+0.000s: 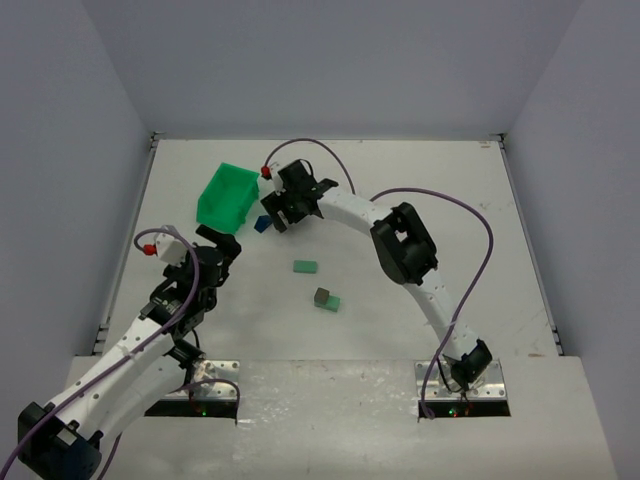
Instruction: Build the wood block tower
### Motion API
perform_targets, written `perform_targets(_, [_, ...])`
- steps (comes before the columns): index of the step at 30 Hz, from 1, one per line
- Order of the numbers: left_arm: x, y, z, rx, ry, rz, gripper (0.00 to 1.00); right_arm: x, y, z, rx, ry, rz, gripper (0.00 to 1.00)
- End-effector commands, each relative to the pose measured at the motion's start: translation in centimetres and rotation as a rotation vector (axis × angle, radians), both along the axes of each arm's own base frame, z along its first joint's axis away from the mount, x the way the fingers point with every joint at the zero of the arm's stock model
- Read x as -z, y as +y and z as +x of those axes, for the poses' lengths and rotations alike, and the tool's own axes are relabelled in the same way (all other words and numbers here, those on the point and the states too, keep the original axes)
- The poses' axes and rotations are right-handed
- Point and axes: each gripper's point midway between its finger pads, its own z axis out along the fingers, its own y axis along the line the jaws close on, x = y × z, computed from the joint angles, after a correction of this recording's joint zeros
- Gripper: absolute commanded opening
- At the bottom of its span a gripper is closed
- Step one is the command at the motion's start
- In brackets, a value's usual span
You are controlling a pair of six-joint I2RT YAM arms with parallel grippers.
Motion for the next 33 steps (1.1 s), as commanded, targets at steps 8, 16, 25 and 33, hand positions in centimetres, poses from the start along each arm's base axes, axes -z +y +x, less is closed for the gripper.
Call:
perform_targets(8, [-1.0,0.0,0.7,-0.013,-0.045,-0.007,1.0,0.0,1.0,1.3,-0.114,-0.065,0.017,0.61])
perform_targets(16, [-1.1,-0.4,0.8,0.008,-0.046,-0.01,1.0,-1.4,1.7,1.7,-0.167,-0.113,0.041,0.34])
perform_targets(25, [-1.0,-0.9,1.1,0.034,-0.047,-0.011,1.0,-8.1,2.5,0.1,-0.227,-0.177,0.162,0.19])
perform_targets(33, [-0.6,-1.8,1.5,0.074,-0.026,-0.006,1.0,-14.1,0.4,-2.6,-0.221,-0.247,0.228,0.17])
